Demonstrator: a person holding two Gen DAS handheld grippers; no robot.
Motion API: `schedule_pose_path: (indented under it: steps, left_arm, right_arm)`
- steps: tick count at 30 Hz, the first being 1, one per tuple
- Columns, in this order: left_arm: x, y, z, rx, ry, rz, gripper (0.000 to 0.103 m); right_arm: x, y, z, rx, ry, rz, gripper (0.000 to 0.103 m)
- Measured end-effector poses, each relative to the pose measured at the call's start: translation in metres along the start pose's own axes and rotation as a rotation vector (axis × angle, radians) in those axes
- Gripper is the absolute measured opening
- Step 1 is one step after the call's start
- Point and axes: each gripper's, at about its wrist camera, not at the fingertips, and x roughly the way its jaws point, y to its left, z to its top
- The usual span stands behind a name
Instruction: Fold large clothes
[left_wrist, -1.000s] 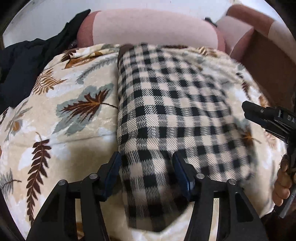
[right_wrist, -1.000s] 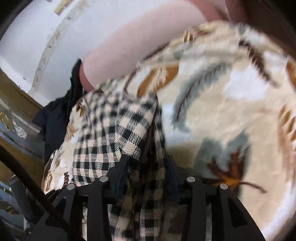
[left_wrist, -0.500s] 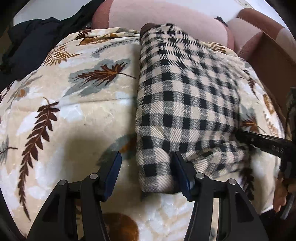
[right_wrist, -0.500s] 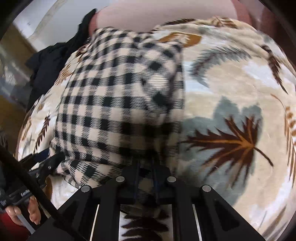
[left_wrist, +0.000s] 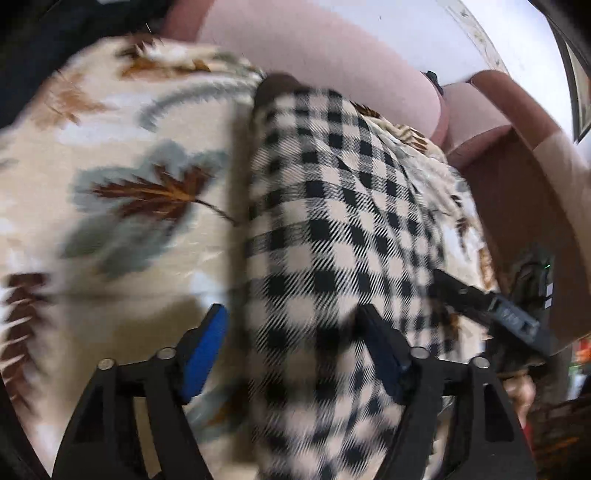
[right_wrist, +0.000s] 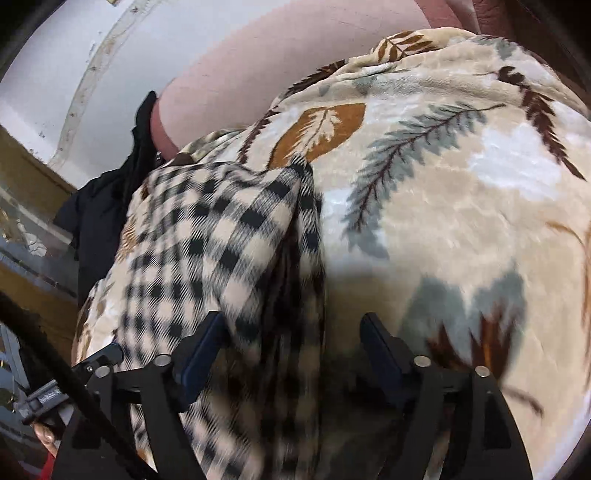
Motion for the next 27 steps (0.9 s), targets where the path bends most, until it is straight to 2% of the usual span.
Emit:
schedule_pose_path:
  steps: [3,5,6,7,8,9,12,15,17,18,19,21,22,24,27]
  left_arm:
    - [0.025,0.001,0.004,-0.024,0.064,-0.055,0.082]
    - [0.034,-0.005,0.001,-0.011,0.071,-0.027,0.082]
    - [0.033,-0.009,0.0,0.004,0.066,-0.016,0.073]
    - [0.029,-0.014,-0.001,0.019,0.059,-0.01,0.06]
    - [0.024,-0.018,-0.001,0.035,0.056,0.001,0.054]
    - [0.019,-0.021,0.001,0.044,0.052,0.007,0.046]
    - [-0.011,-0.031,0.014,0.05,0.0,-0.002,0.04]
    - [-0.033,-0.039,0.025,0.07,-0.053,0.009,0.041]
    - [-0.036,-0.04,0.028,0.066,-0.058,0.021,0.043]
    - [-0.031,-0.039,0.027,0.063,-0.05,0.055,0.048]
    - [-0.025,-0.038,0.025,0.062,-0.041,0.093,0.054]
    - [-0.001,-0.032,0.016,0.06,0.015,0.216,0.056]
    - [0.005,-0.026,0.009,0.053,0.04,0.249,0.058]
    - [0.005,-0.02,-0.005,0.028,0.041,0.229,0.06]
    - [-0.016,-0.021,-0.023,0.057,0.007,0.213,0.06]
  right_arm:
    - [0.021,0.0,0.01,0.003,0.003,0.001,0.092]
    - [0.027,0.003,0.012,-0.008,-0.027,-0.008,0.093]
    - [0.032,0.006,0.015,-0.007,-0.021,-0.002,0.089]
    - [0.035,0.008,0.017,-0.002,-0.012,0.018,0.081]
    - [0.037,0.01,0.018,0.017,-0.001,0.075,0.048]
    - [0.037,0.012,0.019,0.043,0.012,0.118,0.037]
    - [0.024,0.04,0.028,-0.005,-0.046,0.142,0.027]
    - [0.001,0.057,0.036,-0.027,-0.124,0.218,0.024]
    - [-0.006,0.062,0.041,-0.042,-0.158,0.216,0.024]
    - [-0.004,0.063,0.042,-0.046,-0.158,0.206,0.024]
    - [0.001,0.061,0.043,-0.044,-0.145,0.179,0.025]
    - [0.02,0.056,0.039,-0.042,-0.092,0.08,0.037]
    - [0.03,0.053,0.036,-0.047,-0.057,0.03,0.038]
    - [0.035,0.046,0.031,-0.042,-0.026,-0.012,0.042]
    - [0.012,0.051,0.035,-0.048,-0.103,-0.028,0.042]
